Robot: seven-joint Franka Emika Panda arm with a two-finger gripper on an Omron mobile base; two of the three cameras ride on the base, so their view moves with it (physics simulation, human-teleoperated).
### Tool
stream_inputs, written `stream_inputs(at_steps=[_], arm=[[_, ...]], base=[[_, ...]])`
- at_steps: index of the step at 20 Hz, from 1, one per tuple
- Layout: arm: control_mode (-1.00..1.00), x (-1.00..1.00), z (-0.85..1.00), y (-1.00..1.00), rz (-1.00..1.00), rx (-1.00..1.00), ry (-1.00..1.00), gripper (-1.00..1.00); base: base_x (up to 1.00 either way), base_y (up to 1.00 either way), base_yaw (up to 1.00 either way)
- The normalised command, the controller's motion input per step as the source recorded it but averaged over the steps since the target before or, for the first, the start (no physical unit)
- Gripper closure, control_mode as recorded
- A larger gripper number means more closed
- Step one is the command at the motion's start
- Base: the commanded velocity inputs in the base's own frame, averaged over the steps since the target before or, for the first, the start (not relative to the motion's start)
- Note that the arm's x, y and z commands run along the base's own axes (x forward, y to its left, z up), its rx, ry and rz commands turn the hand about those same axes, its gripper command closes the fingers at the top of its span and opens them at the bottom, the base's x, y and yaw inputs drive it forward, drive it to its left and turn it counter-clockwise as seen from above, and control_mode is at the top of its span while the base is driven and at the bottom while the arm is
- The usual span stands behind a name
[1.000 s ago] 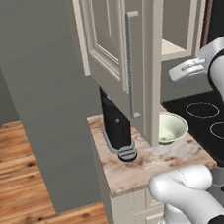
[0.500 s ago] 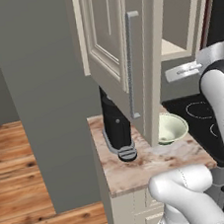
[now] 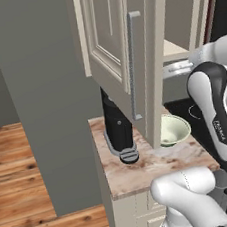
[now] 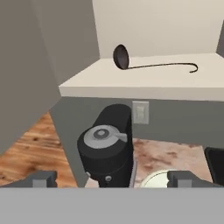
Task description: Open the cabinet and move the ladle to the pot. Then close the cabinet.
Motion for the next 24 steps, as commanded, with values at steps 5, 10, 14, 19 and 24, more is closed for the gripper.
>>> stream_inputs(at_steps=[5,10,14,19,24], arm=[[-1.0,0.25,0.03,0.13,-0.04,0.0,0.0,-1.0],[-1.0,0.29,0.01,0.16,-0.02,0.0,0.0,-1.0],[-1.0,0.31,0.02,0.09,-0.01,0.0,-0.01,-1.0],[-1.0,0.29,0.09,0.04,0.0,0.0,-0.02,-1.0],[-1.0,0.24,0.17,0.01,0.0,0.0,-0.05,-1.0]], base=[[0.0,0.0,0.0],[0.0,0.0,0.0],[0.0,0.0,0.0],[0.0,0.0,0.0],[0.0,0.0,0.0]])
